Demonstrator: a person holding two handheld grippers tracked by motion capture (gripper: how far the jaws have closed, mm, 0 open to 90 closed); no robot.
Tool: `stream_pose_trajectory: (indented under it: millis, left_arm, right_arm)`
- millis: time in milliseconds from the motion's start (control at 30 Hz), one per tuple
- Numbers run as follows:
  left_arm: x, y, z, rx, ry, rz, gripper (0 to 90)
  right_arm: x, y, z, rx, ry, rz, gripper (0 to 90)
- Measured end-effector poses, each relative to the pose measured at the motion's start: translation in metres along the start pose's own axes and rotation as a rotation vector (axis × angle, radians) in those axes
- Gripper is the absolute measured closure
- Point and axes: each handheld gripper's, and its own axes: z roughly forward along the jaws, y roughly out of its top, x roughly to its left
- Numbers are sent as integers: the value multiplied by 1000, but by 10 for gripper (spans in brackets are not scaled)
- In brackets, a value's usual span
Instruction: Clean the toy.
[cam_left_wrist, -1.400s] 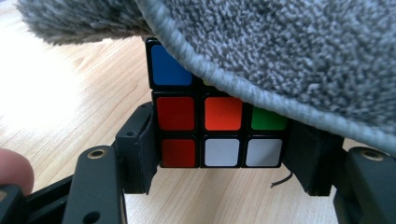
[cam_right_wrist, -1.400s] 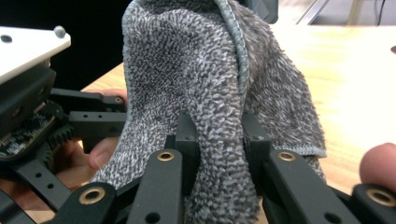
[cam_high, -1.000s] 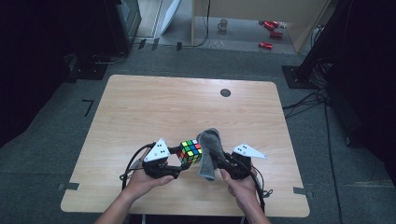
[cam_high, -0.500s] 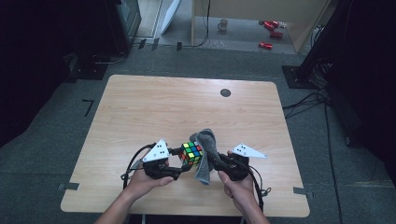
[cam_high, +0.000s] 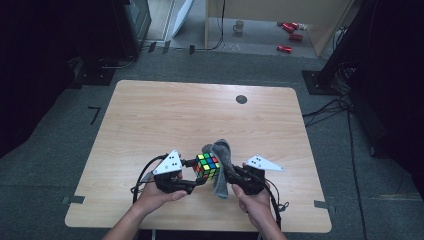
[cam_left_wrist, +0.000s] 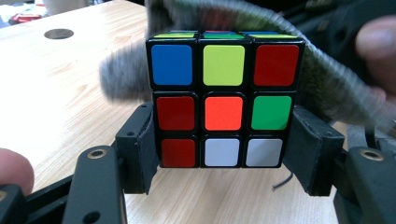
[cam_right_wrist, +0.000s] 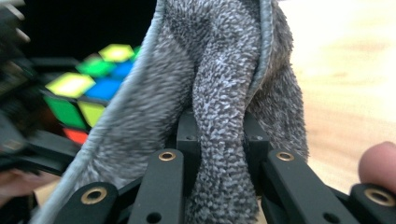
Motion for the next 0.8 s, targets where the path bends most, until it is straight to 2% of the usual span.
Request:
stream_pose_trajectory:
  millis: [100, 200, 267, 333, 400, 467, 500, 567, 800]
  left_arm:
    - [3, 0, -2, -4, 4, -19, 358]
    - [6, -1, -3, 3, 8, -19, 358]
    - [6, -1, -3, -6, -4, -27, 358]
    - [5, 0, -2, -7, -11, -29, 358]
    - [3, 0, -1, 2, -2, -17, 358]
    - [4, -1, -2, -5, -10, -28, 358]
    - [5, 0, -3, -12, -14, -31, 358]
    - [5, 0, -5, -18, -17, -25, 358]
    - [-2, 0, 0, 2, -28, 13, 358]
  right_arm:
    - [0, -6, 6, 36, -6, 2, 759]
    - [3, 1, -1, 1, 7, -3, 758]
    - [4, 7, -7, -32, 16, -8, 758]
    - [4, 6, -8, -38, 14, -15, 758]
    - [3, 1, -3, -18, 6, -4, 760]
    - [0, -3, 1, 6, 9, 8, 759]
    - [0, -5, 3, 25, 13, 7, 758]
    - [3, -5, 3, 30, 8, -18, 757]
    - [8, 6, -8, -38, -48, -58, 757]
